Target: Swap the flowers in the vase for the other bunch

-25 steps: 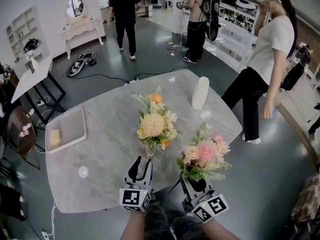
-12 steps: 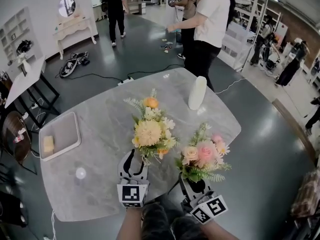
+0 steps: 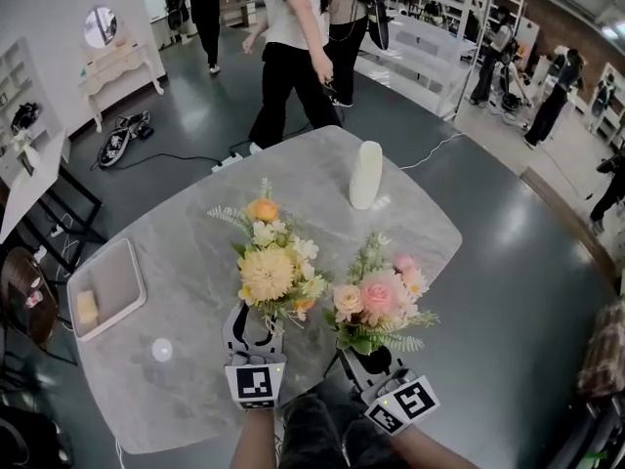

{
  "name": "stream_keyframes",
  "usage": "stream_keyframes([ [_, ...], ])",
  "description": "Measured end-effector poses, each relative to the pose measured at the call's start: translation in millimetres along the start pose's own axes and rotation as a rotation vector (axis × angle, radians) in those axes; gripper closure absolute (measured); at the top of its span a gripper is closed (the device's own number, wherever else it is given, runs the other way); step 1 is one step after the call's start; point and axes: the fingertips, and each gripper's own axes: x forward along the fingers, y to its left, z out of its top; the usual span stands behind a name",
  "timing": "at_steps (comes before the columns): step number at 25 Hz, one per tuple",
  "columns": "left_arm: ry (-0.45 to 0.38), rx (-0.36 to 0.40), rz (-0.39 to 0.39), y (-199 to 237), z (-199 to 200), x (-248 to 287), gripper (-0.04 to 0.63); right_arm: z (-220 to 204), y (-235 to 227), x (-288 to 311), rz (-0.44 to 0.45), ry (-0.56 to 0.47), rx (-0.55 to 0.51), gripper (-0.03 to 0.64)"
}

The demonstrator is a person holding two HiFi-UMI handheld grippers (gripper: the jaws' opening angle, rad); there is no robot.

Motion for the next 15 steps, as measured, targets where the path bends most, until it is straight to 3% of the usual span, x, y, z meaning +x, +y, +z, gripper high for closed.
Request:
stream_keyframes([
  [8, 0.009, 0.095, -0.012, -9.3, 8.6, 13.5, 0.357, -5.0, -3.7, -2.5, 0.001, 0.013, 0.017, 0.518],
  [15, 0.025, 0.157, 0.030, -5.4, 6.4, 22.1, 0.350, -8.2, -5.3, -0.7, 0.007, 0.018, 0.014, 0.518],
])
